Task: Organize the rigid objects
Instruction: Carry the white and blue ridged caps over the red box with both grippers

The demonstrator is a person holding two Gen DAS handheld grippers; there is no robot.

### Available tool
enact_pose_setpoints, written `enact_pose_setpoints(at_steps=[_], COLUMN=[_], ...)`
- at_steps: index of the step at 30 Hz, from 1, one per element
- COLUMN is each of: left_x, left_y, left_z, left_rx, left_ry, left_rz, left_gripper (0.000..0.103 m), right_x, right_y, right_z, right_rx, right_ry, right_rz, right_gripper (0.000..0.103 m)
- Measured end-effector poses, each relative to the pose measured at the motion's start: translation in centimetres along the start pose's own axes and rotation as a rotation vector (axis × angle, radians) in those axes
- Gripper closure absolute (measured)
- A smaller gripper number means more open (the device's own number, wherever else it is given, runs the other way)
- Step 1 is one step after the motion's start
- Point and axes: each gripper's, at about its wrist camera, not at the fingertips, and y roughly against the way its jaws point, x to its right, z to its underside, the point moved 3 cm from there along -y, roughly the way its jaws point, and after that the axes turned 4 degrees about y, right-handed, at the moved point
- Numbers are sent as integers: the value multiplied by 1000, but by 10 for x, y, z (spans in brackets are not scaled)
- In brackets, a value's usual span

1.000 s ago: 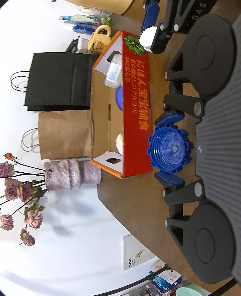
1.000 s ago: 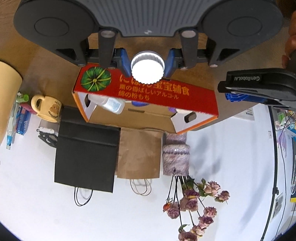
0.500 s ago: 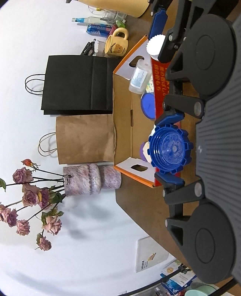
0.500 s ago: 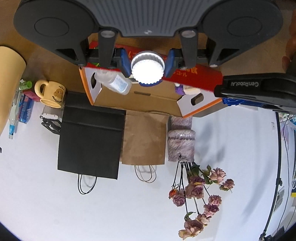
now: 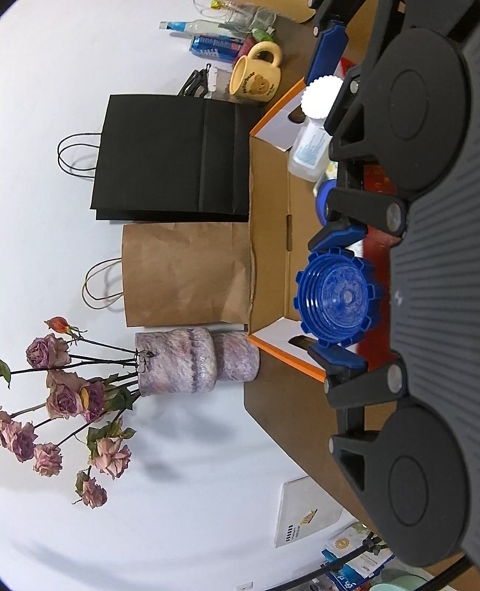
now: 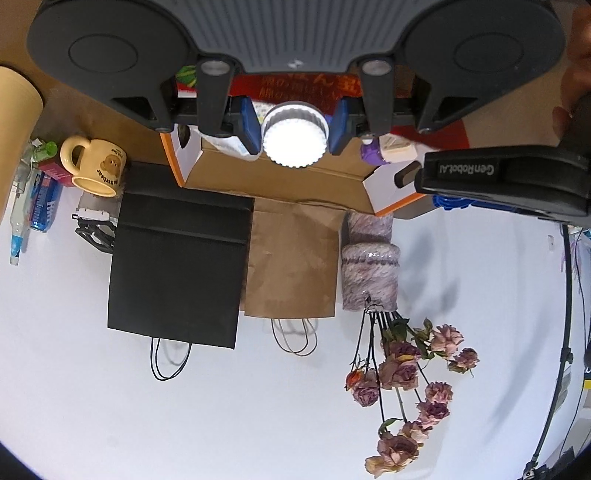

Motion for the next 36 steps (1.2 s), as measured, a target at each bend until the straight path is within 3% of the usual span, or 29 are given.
enact_pose_setpoints(at_steps=[18, 36], left_x=[12, 11], left_y=[-54, -120], left_z=[-31, -38], left_rx=[25, -22], left_ry=[39, 21], left_rz=[-2, -31], left_gripper=[48, 48], right_x=[28, 40], right_y=[-61, -127], right_z=[-19, -20], right_rx=[20, -21], right_ry=[-33, -32], right_rz=[32, 9], right_gripper=[64, 64])
